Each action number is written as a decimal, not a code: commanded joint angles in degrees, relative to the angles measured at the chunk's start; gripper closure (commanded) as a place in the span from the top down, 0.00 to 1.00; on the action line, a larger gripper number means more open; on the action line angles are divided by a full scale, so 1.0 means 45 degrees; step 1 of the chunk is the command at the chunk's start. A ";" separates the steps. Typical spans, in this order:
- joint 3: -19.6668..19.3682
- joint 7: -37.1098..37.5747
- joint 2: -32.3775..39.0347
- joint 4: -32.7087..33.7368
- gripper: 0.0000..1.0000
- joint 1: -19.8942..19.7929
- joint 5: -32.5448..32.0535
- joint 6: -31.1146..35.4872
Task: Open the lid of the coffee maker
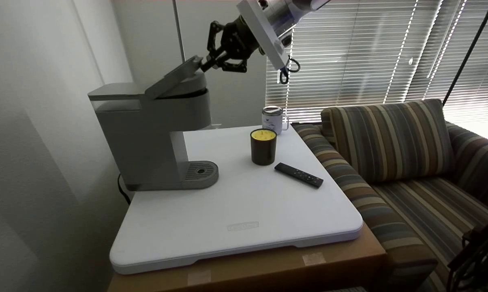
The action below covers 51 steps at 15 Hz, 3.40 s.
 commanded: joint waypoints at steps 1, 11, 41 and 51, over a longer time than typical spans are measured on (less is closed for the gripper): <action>0.0097 -0.0235 -0.0177 0.0332 0.00 -0.0030 0.0170 -0.0127; 0.0002 0.0086 -0.0044 0.1128 0.00 0.0218 -0.0582 -0.0298; 0.0123 0.4492 0.1270 0.3973 0.00 0.0327 -0.7467 -0.1541; 0.0091 0.4833 -0.0249 0.2065 0.00 -0.0402 -0.9452 -0.1645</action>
